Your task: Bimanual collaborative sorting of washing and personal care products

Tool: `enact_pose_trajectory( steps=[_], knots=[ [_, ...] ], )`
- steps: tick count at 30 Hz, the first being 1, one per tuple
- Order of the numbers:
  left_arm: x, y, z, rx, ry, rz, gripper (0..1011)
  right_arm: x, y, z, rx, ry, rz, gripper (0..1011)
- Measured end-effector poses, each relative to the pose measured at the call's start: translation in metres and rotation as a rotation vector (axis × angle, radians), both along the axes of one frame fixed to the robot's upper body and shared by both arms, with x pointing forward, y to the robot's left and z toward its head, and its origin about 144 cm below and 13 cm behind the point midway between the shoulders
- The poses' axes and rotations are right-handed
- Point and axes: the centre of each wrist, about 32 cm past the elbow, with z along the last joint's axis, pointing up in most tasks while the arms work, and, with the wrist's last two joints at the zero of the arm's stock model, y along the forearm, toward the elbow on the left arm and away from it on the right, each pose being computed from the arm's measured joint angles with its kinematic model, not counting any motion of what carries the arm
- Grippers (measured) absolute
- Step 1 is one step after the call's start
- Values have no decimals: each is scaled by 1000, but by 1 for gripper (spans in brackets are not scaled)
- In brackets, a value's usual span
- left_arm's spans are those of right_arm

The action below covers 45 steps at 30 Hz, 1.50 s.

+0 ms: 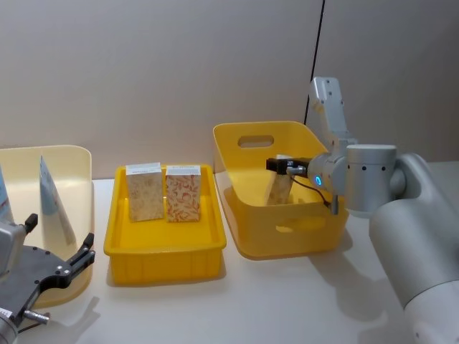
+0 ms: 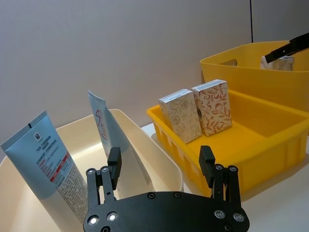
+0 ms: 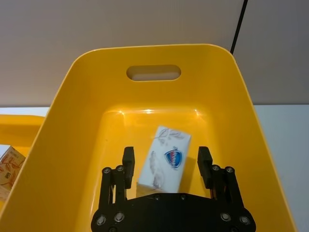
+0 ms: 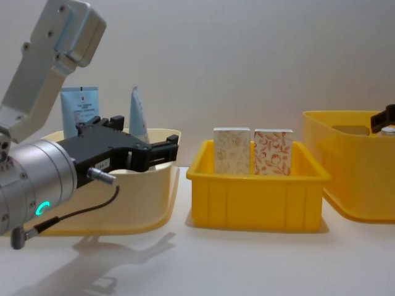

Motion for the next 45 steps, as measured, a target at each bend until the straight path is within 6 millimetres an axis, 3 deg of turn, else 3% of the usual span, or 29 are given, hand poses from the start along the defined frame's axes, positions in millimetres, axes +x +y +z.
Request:
enact_pose_trajectory(
  steps=[5, 9, 27, 45],
  knots=[
    [0, 0, 0, 0, 0, 0, 1003, 1, 0, -2, -1, 15, 1, 936],
    [0, 0, 0, 0, 0, 0, 1004, 1, 0, -3, -1, 22, 1, 1001],
    [0, 0, 0, 0, 0, 0, 1003, -11, -2, 1, 18, -87, 16, 1001],
    [0, 0, 0, 0, 0, 0, 1003, -42, -12, 12, 65, -348, 32, 1001]
  ],
)
